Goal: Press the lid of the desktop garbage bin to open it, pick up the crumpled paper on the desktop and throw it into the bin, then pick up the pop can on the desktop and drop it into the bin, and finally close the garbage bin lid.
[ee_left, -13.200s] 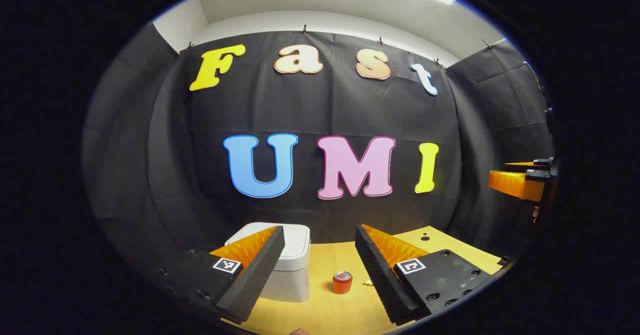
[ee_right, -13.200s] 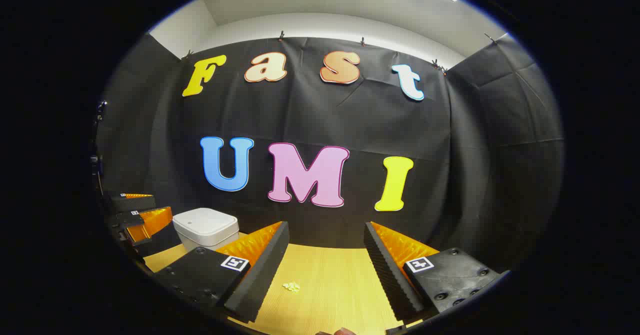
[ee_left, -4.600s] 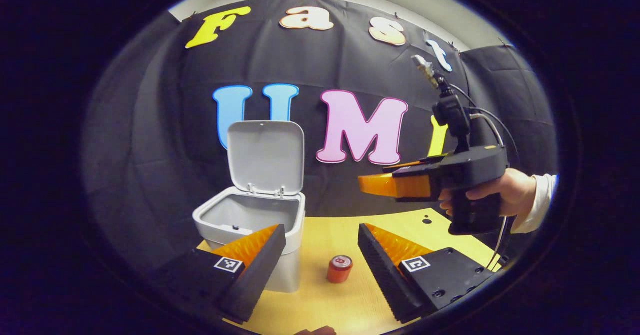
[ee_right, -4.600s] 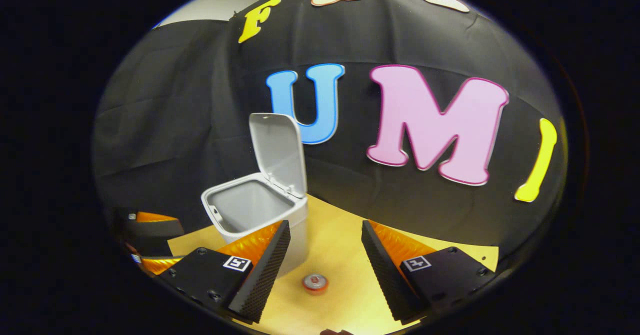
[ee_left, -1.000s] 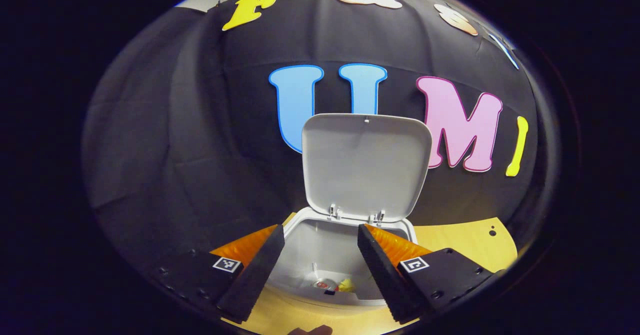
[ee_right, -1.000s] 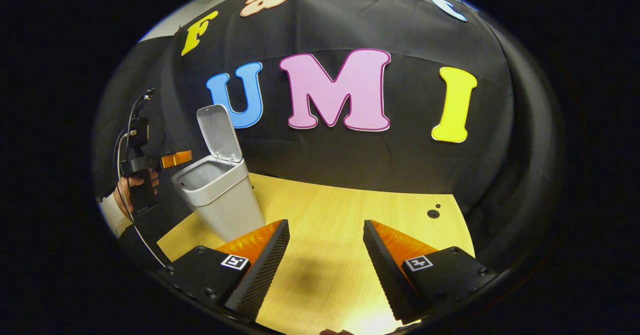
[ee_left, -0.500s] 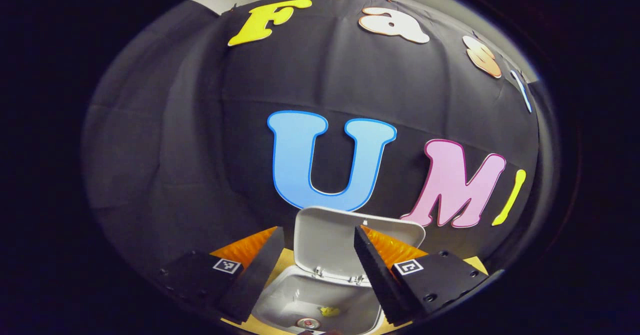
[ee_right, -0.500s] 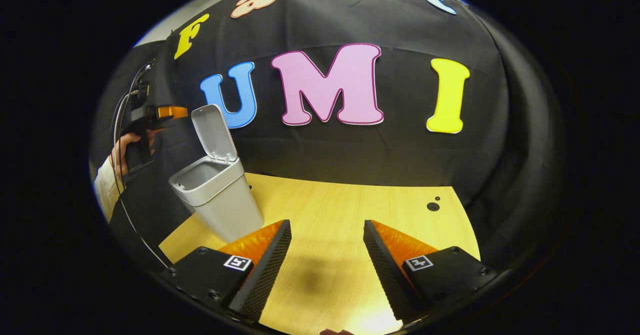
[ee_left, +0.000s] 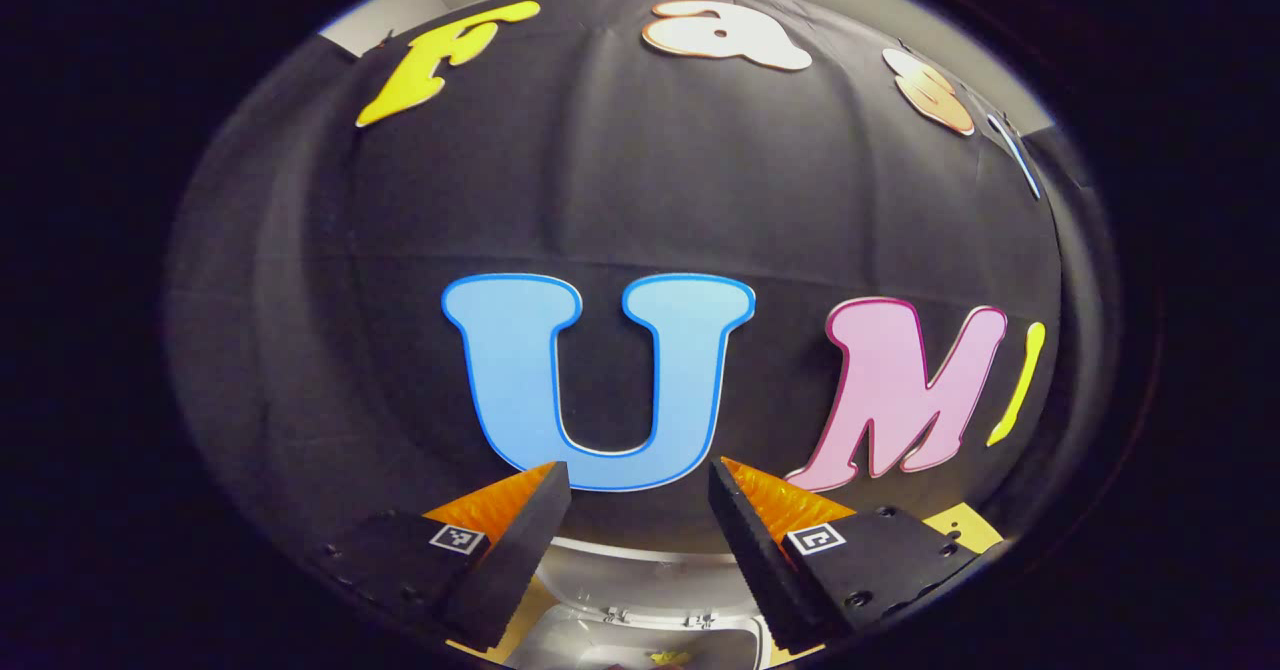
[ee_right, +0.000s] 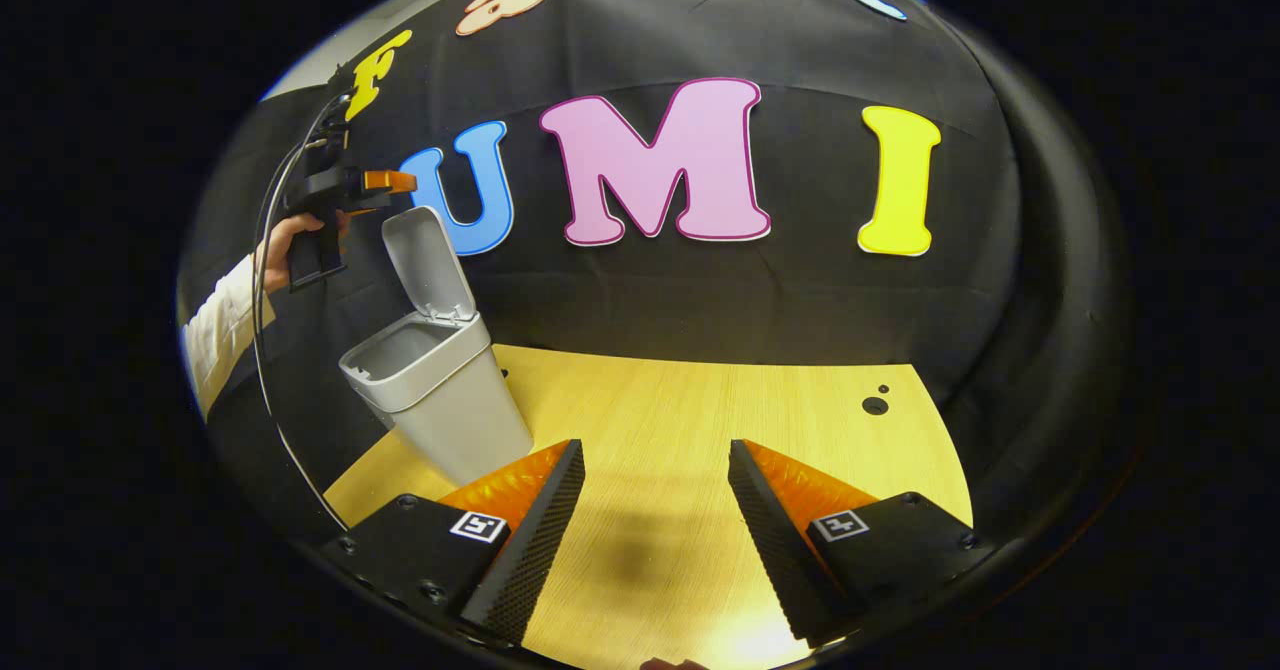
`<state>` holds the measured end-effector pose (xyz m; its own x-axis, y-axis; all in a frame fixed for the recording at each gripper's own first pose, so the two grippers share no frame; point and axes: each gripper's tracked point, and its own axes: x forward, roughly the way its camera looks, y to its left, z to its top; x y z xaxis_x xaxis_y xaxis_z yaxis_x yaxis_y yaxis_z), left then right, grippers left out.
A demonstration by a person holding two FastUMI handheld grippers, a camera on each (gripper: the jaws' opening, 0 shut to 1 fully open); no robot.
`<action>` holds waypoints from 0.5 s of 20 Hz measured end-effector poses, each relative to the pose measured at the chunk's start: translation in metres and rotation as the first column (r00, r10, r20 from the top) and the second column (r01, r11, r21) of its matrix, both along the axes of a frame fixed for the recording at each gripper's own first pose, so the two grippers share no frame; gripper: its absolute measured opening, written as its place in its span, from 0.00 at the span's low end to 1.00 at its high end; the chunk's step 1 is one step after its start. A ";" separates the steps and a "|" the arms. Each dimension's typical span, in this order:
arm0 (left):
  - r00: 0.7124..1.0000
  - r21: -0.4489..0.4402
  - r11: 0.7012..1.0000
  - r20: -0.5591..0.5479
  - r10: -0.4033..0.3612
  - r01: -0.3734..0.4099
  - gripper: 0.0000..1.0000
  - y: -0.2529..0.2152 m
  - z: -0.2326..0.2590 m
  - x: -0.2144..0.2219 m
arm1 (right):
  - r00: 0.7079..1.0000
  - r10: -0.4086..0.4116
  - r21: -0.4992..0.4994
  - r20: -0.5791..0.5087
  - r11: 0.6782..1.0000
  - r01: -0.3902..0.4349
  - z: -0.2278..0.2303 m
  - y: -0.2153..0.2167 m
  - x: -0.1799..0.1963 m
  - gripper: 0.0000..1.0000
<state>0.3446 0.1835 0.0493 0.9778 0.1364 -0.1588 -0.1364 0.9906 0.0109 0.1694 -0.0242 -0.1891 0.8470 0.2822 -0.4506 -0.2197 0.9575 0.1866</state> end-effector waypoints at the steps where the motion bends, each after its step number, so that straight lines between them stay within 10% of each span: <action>1: 0.998 -0.008 1.000 -0.064 -0.009 0.009 0.94 -0.005 -0.015 0.000 | 1.000 0.000 0.003 0.000 1.000 0.000 0.000 0.001 0.001 0.96; 10: 0.987 -0.004 0.999 -0.158 -0.040 0.040 0.98 -0.004 -0.055 -0.078 | 0.999 0.037 -0.011 -0.028 0.999 -0.038 -0.017 0.015 -0.002 0.97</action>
